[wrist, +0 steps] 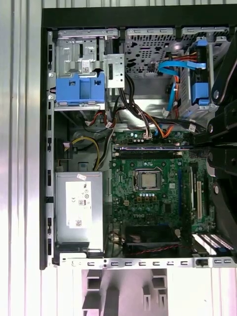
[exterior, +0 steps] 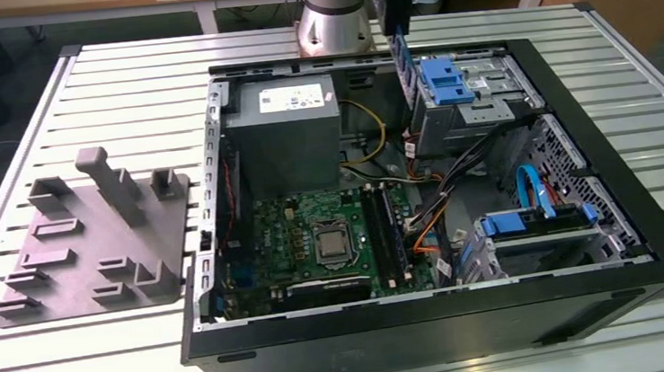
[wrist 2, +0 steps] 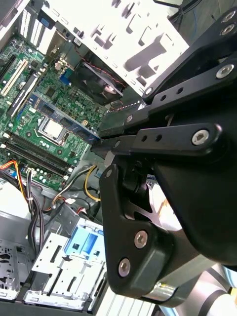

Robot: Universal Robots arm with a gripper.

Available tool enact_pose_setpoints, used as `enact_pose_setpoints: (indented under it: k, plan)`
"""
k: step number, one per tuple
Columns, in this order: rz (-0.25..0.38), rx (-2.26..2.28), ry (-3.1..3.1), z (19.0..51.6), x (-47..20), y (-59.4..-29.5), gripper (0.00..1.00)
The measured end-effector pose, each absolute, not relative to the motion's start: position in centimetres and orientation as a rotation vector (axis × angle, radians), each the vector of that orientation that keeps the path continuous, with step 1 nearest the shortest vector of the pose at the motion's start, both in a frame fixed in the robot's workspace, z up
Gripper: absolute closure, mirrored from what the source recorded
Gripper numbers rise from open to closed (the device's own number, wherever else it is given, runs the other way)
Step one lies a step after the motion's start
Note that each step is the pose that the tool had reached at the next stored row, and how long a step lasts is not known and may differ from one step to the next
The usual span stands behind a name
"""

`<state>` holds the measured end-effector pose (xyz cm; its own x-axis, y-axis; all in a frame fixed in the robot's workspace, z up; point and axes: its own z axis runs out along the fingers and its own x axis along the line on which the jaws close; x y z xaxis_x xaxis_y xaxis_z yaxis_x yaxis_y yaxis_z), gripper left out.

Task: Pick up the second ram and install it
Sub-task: 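Insert the second ram into the second slot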

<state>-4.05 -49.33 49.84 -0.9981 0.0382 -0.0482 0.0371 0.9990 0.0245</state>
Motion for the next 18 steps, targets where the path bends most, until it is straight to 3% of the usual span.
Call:
enact_pose_setpoints:
  k: [18]
  plan:
    - [0.037,0.058,3.092,46.6,-4.0,-49.3,0.86]
